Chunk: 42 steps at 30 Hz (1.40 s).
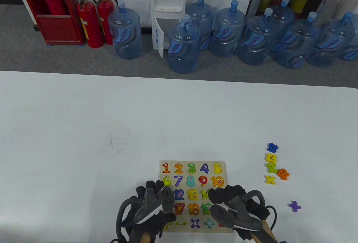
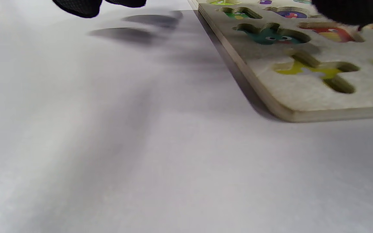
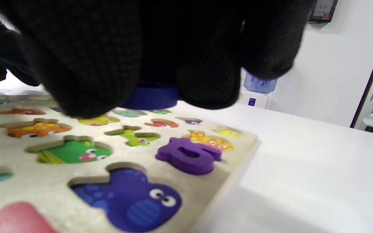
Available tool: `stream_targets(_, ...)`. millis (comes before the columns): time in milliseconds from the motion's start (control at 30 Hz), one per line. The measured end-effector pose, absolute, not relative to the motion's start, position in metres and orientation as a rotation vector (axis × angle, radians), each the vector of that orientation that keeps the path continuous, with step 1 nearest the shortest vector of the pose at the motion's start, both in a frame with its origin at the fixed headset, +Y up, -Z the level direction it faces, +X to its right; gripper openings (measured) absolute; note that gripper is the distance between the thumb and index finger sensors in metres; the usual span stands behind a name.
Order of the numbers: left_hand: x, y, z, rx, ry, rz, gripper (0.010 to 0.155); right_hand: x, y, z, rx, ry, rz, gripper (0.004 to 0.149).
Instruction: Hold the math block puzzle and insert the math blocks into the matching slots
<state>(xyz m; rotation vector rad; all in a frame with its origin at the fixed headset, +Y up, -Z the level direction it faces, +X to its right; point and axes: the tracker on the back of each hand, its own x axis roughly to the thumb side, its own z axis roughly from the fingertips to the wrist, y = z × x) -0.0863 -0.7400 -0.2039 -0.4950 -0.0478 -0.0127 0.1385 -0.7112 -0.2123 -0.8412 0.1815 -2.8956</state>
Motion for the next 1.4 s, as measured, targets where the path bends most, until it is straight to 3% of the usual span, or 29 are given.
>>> stream_targets(333,-0.086,-0.740,-0.204,-0.498,-0.054,-0.008,0.103,0.135,-0.731,-0.213,-0.782,0.035,-2.788,0.062)
stream_targets(800,-0.086,-0.739,-0.203,-0.500,-0.054,-0.010,0.103,0.146,-0.720,-0.214,-0.745,0.042,-2.840,0.062)
stream_targets(867,-0.085,-0.739,-0.204,-0.501,-0.055,-0.009,0.103,0.160,-0.710,-0.219,-0.675,0.104,-2.919,0.061)
stream_targets(1033,-0.085,-0.739,-0.204,-0.501,-0.055,-0.008,0.103,0.217,-0.697,-0.238,-0.238,0.300,-2.950,0.069)
stream_targets(1233,-0.085,-0.739,-0.203,-0.507,-0.057,-0.008,0.103,0.269,-0.710,-0.256,0.061,0.089,-2.943,0.084)
stream_targets(1400,-0.085,-0.739,-0.203,-0.510,-0.059,-0.007,0.103,0.286,-0.734,-0.268,0.193,-0.134,-2.924,0.083)
